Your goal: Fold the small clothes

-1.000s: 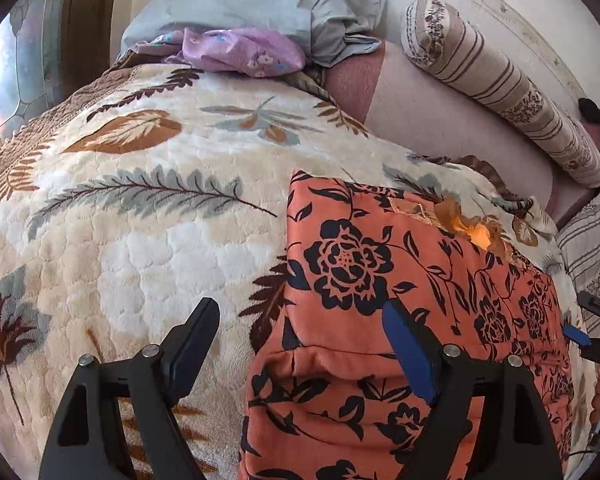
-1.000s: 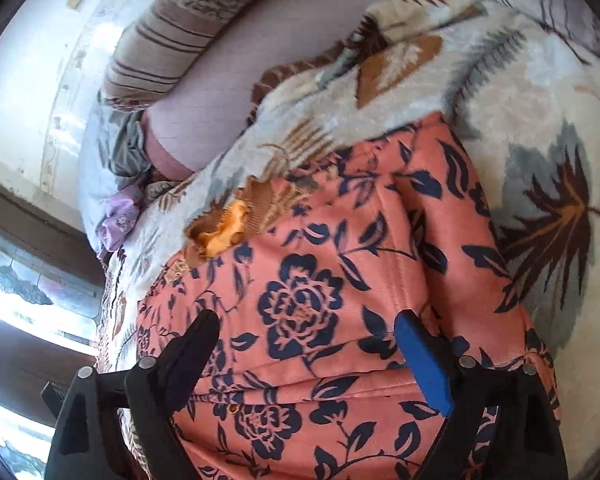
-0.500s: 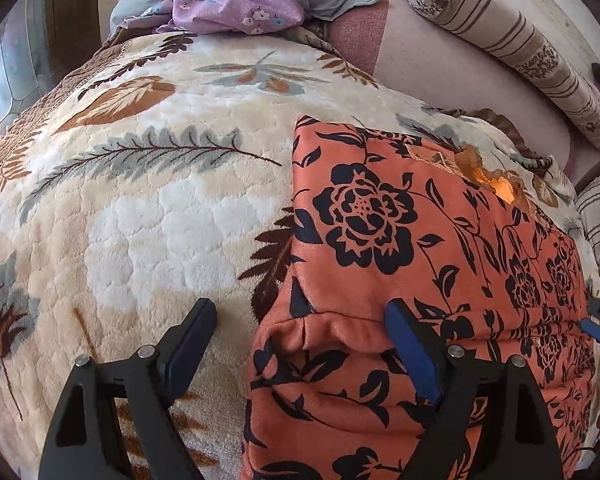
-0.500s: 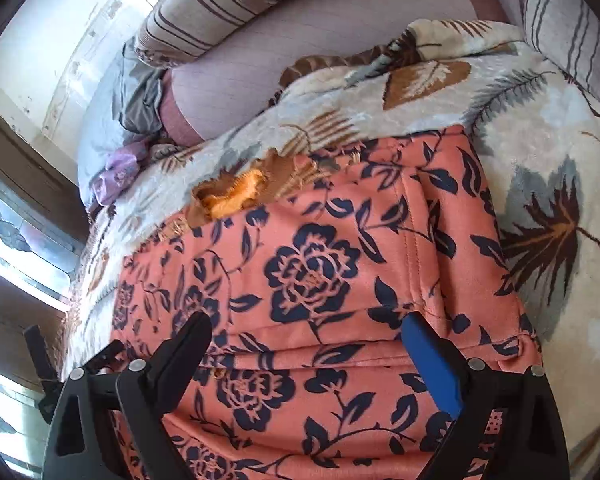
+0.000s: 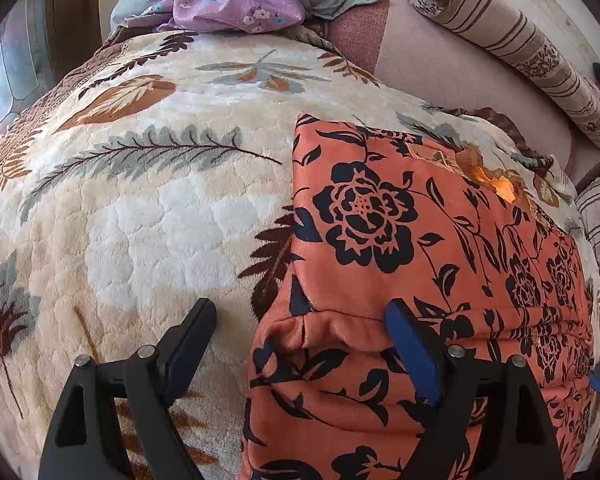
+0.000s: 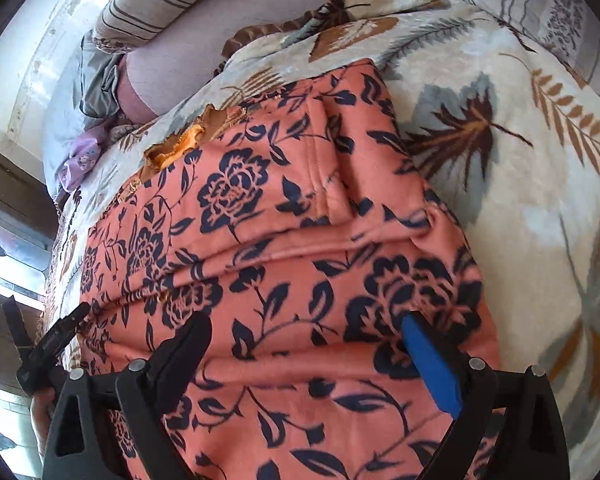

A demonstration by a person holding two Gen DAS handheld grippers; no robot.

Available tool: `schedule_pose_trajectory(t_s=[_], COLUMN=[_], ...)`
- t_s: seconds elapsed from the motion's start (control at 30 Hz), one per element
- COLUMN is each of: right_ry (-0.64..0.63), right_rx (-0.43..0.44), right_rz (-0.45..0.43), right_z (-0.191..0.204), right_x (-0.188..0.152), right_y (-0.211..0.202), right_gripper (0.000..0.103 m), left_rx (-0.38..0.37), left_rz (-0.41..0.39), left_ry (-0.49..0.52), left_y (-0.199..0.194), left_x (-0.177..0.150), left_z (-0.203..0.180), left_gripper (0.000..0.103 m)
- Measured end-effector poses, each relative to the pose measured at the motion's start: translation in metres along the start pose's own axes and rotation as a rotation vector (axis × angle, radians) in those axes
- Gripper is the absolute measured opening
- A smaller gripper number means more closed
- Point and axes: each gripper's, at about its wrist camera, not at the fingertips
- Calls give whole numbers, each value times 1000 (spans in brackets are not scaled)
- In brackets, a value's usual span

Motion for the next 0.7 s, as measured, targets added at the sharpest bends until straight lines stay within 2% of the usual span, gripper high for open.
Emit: schedule_pose_trajectory(t_s=[0.2,0.33,0.4,0.47,0.53,0.6,0.67,0.7], right_ry=[41,98,110,157,156,155,201,231], right_rx=[14,-64,-3,30,97,121,161,214], right_rz=[7,133,112,98,58,41,67,103], right_z=[-36,-81,-98,-110,-118,-130,-143,-150], right_x=[-46,-80,-91,-95,-98,-100,-101,-102], right_y=[-53,-56,-66,-81,-96,-104,-101,-96], right_gripper=[97,97,97,97,97,97,97,97], left_rx=[12,30,22,-27,-80,-102,-136,-146], left_rz=[-18,-34,-33,-28,-19,-11,15,40], left_ry=[23,66,79,73,76,44,30,25], left_y=[0,-5,-15,-32,-54,-80,-100,-108], left_x=[-7,-19,-29,-44,-62,-85,-110,-122], left_z=[-3,-8,-8,-5,0,9,16,18], left_gripper=[90,91,91,91,91,91,91,91])
Point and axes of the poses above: each gripper's, at about its wrist camera, not at the fingertips, and y roughly the way its jaws point, z to its left, x to its top, and after that the axes turned 7 degrees about y, right-handed
